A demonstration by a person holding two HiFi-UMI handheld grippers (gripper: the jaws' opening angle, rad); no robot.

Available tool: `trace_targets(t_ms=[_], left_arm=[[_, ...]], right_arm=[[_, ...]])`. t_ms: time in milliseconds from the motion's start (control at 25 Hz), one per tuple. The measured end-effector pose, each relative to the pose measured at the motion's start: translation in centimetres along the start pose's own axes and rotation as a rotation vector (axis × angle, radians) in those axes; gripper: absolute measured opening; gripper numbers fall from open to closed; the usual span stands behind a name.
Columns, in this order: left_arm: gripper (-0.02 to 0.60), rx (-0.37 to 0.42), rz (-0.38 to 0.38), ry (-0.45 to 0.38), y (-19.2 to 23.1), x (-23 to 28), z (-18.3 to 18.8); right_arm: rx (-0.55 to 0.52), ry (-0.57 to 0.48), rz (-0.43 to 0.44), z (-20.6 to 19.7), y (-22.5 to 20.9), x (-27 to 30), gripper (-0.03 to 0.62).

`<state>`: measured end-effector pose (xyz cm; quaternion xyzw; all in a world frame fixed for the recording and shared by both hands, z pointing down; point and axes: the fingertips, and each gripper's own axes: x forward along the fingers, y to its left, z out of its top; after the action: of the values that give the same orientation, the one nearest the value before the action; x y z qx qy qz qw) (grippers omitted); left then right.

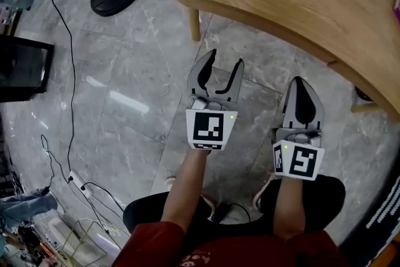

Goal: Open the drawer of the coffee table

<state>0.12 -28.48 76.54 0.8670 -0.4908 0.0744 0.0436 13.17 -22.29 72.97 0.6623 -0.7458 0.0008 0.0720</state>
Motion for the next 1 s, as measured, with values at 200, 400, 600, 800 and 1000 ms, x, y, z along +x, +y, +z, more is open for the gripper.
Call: trace_targets(t_ms=[200,400,600,800,1000], left_arm=[[0.218,-0.026,-0.017,0.002,-0.5,0.8,-0.4],[0.218,-0.144,-0.065,-0.008,-1.0,1.9,-1.0],[0.218,-0.414,-0.129,-0.044,-1.4,3.7,-1.7],[0.219,-0.749,-0.231,-0.124,-1.6,5.5,-1.7],[0.219,-1.002,-0.337,-0.204,-2.5,7.0,-1.9]], right_arm=[[-0.016,0.004,0.011,-0.2,0.5,0.1,-0.005],[-0.014,0.005,0.008,-0.3,0.2,-0.1,-0.005],[-0.012,0.006,0.008,-0.5,0.1,-0.2,-0.005],[-0.011,0.007,0.007,-0.5,-0.1,-0.2,-0.005],[-0.015,0.007,0.006,-0.7,-0.3,-0.4,-0.005]])
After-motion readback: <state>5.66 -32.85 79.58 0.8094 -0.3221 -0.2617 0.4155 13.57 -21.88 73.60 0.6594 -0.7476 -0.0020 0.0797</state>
